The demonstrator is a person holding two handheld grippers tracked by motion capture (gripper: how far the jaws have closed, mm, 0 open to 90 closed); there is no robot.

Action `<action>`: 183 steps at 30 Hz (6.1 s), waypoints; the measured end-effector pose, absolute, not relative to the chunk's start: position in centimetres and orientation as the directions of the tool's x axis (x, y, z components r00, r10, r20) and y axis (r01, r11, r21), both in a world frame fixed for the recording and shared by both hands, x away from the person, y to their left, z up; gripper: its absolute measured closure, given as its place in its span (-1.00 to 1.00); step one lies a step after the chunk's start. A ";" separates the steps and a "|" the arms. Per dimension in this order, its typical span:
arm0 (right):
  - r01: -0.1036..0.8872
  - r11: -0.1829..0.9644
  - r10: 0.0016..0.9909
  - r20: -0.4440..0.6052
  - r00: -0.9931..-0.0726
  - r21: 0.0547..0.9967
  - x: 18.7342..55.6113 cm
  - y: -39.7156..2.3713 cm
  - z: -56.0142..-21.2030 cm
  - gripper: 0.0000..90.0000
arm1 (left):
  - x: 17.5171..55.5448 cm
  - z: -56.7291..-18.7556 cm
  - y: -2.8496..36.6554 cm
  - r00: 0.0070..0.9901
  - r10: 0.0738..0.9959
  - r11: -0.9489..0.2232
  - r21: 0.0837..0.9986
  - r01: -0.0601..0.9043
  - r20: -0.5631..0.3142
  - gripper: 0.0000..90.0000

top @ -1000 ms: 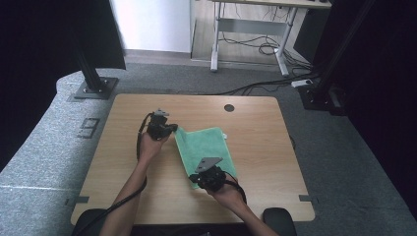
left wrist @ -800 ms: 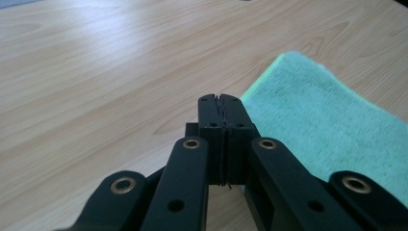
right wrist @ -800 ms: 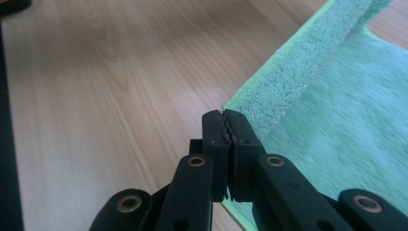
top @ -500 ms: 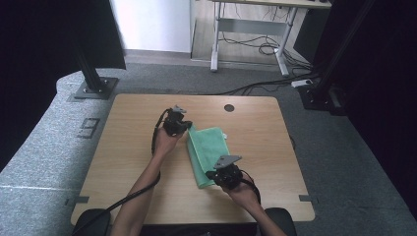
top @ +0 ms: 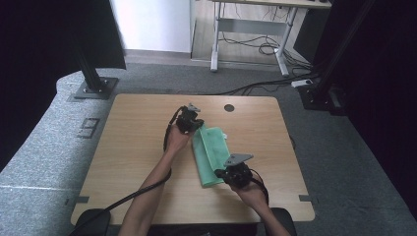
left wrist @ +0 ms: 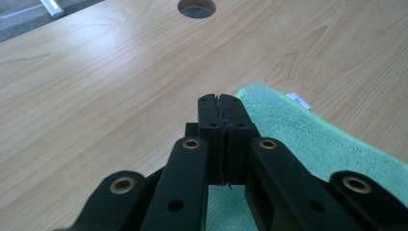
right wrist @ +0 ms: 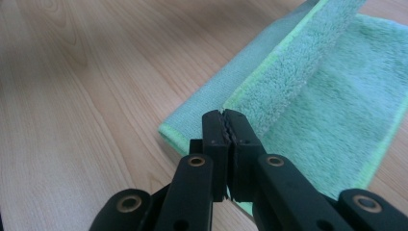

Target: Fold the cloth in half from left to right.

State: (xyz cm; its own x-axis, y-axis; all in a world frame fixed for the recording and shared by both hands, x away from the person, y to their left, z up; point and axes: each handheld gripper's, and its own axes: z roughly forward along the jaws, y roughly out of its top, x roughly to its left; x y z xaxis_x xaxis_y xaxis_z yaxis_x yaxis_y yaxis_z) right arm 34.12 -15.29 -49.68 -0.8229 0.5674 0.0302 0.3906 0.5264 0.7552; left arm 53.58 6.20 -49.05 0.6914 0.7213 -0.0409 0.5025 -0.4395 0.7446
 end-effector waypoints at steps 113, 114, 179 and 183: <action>0.547 0.522 0.705 0.030 -0.708 0.654 37.8 -18.8 -52.9 0.42 | 45.1 -54.1 7.9 0.758 0.652 -0.573 0.670 0.472 0.024 -0.71; 0.553 0.505 0.717 0.035 -0.696 0.663 38.5 -18.9 -52.7 0.46 | 45.0 -54.0 7.9 0.758 0.652 -0.571 0.672 0.471 0.024 -0.71; 0.622 0.465 0.779 0.043 -0.626 0.630 44.7 -18.3 -52.6 0.83 | 45.1 -54.3 6.7 0.753 0.658 -0.548 0.687 0.478 0.000 -0.69; 0.625 0.435 0.795 0.049 -0.604 0.648 44.9 -18.5 -52.8 0.64 | 45.2 -54.6 6.7 0.750 0.661 -0.543 0.683 0.488 -0.011 -0.68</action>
State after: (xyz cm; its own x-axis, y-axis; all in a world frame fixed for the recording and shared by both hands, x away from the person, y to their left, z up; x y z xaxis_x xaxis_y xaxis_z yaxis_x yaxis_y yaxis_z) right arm 44.89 -18.51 -52.83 -0.6043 0.7952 0.0495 0.6253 0.4349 0.6480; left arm 45.18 6.75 -54.58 0.7502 0.6612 -0.0108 0.4885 -0.5431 0.6830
